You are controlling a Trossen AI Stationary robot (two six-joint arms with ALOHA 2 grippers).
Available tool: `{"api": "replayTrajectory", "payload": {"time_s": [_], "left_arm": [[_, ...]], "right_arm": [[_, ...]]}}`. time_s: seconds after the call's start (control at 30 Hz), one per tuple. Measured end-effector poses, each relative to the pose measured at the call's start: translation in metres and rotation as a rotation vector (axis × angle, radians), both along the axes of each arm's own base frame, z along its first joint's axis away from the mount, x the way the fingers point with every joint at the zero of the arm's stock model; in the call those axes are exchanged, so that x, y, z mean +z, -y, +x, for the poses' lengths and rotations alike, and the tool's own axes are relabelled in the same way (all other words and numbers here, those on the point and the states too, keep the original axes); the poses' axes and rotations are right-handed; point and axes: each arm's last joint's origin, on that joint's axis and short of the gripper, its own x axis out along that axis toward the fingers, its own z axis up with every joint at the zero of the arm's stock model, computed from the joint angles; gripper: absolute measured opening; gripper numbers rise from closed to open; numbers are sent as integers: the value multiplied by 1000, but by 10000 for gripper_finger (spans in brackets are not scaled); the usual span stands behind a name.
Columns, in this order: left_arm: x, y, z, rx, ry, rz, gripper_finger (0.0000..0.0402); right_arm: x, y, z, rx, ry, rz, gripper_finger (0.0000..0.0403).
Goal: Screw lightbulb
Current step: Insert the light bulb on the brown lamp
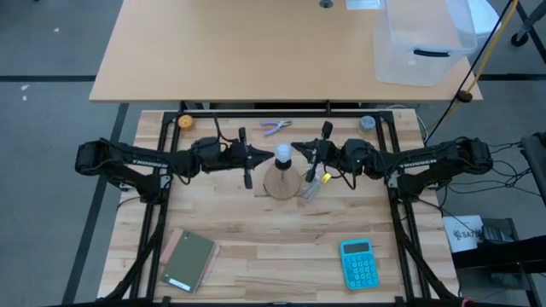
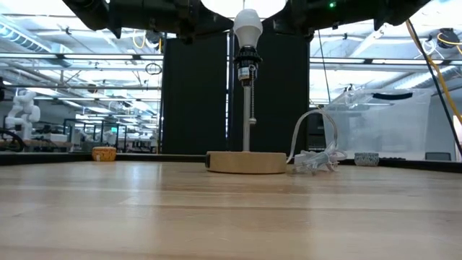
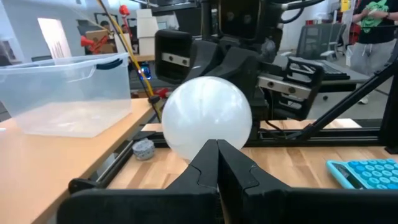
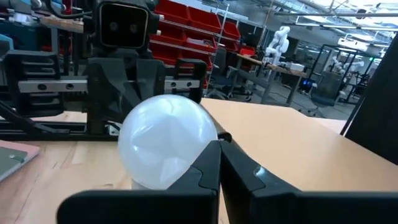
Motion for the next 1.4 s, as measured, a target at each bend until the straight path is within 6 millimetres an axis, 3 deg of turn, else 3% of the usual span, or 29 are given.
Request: {"api": "replayTrajectory", "payload": {"time_s": [0.77, 1.03, 1.4], "left_arm": [[1, -24, -6, 135, -3, -52, 0], [20, -14, -19, 102, 52, -33, 0], [10, 7, -9, -5, 0, 6, 0]], "right_arm": [[-6, -27, 1, 108, -53, 28, 0], [-10, -25, 0, -42, -92, 16, 0], [-3, -15, 0, -63, -47, -50, 0]]}}
